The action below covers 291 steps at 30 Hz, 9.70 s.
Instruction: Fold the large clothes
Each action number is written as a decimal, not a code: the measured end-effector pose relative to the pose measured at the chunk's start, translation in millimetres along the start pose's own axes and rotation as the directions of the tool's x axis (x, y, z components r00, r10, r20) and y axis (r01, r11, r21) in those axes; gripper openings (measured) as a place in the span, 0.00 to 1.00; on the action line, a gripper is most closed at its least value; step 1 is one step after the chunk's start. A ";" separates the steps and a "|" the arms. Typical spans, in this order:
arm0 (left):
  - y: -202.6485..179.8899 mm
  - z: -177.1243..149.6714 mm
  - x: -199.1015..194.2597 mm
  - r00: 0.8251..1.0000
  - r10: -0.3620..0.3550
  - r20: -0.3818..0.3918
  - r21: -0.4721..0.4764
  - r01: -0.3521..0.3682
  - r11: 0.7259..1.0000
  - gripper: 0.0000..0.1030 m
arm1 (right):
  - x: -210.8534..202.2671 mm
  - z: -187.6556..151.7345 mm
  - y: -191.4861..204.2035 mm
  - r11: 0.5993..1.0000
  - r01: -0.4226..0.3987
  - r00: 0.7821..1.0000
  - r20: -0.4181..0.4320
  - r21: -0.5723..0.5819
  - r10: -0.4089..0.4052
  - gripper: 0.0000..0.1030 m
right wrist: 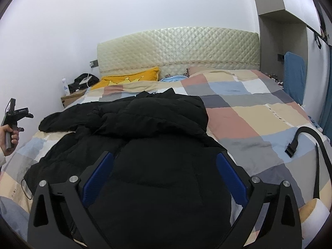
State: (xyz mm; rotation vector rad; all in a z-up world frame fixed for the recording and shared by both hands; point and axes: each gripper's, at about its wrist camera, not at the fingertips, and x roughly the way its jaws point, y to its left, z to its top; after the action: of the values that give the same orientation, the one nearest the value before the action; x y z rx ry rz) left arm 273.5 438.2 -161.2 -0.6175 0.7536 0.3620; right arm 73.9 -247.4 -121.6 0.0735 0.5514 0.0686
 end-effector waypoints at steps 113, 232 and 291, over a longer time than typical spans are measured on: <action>-510.7 -105.7 -129.0 0.908 -0.400 0.127 0.615 0.245 0.750 0.07 | -18.3 32.8 -111.9 0.982 -0.086 0.989 0.134 0.165 0.064 1.00; -294.8 -294.5 -82.3 0.966 -0.229 -0.120 0.570 0.256 0.781 0.74 | 209.9 92.6 -95.5 0.961 -0.172 0.944 -0.242 0.216 0.224 0.09; -247.0 -308.6 -78.6 0.948 -0.142 -0.285 0.576 0.287 0.765 0.74 | 94.5 -110.6 -127.3 0.785 0.217 0.659 -0.680 0.581 0.321 1.00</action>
State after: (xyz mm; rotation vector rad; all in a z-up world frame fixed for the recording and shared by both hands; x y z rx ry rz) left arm 185.2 45.6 -183.2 -0.1165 0.9483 -0.1833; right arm 101.8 -360.4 -275.9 0.7578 1.4232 -0.0355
